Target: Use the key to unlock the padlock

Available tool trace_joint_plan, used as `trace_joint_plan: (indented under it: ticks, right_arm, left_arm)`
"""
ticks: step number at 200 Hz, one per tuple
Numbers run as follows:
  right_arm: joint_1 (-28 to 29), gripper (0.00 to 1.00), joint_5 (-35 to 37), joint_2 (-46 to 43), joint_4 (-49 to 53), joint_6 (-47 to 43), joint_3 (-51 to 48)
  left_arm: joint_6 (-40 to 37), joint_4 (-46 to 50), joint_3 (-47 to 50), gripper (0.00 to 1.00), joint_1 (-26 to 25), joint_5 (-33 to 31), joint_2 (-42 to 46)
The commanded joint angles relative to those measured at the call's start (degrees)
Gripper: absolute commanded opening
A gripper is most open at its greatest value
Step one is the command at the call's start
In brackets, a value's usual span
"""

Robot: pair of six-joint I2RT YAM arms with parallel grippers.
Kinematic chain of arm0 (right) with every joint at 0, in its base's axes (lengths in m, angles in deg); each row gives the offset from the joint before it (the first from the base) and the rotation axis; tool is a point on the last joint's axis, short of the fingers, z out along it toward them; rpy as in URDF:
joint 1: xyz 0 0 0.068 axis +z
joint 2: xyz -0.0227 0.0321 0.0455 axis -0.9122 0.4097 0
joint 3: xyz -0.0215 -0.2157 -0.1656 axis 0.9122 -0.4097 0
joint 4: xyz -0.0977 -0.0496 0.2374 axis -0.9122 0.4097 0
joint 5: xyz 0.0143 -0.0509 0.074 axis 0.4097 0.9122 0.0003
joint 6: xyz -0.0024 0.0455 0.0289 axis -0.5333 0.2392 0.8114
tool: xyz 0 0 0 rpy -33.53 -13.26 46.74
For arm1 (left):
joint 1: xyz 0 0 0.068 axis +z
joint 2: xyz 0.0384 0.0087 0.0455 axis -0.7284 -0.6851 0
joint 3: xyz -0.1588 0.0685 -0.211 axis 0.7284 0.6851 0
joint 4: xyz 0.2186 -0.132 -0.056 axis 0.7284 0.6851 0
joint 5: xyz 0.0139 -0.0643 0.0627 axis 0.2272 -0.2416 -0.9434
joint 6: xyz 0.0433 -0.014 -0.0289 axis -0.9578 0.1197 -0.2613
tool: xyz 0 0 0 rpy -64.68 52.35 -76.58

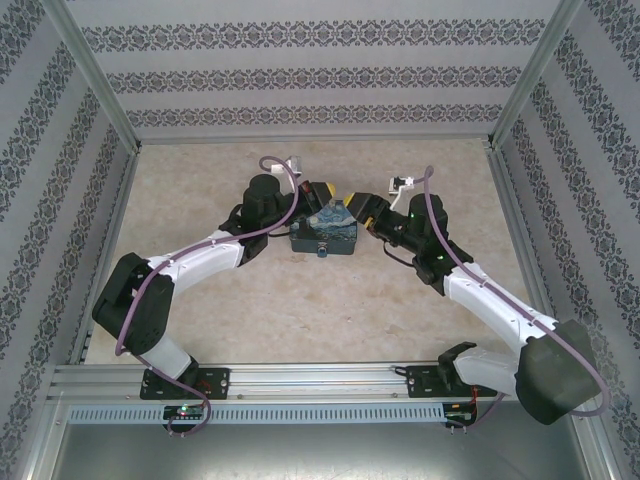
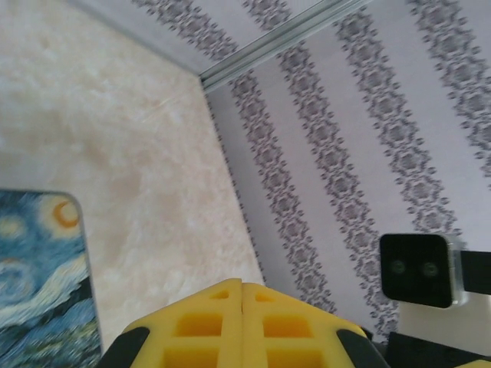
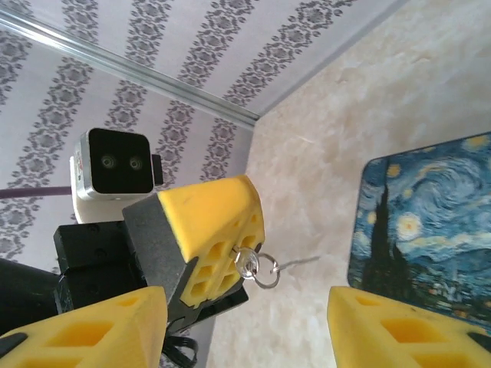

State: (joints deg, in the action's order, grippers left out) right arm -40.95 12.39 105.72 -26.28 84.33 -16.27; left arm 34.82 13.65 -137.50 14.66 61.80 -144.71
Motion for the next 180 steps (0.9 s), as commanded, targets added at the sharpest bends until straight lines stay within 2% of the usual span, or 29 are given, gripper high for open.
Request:
trace_joint_plan:
  ticks: [1, 123, 180]
  right_arm:
    - [-0.26, 0.53, -1.58, 1.09, -6.39, 3.09, 1.3]
    - [-0.52, 0.39, -6.1, 9.65, -26.56, 11.15, 2.86]
    - [-0.52, 0.35, -7.54, 10.69, -28.02, 11.74, 3.04]
  left_arm:
    - [3.63, -10.86, 1.48, 0.0, -0.17, -0.71, 1.78]
    - [13.95, -21.18, 3.11, 0.0, -0.34, -1.55, 0.96]
    - [13.82, -20.26, 2.78, 0.0, -0.51, -1.45, 0.78]
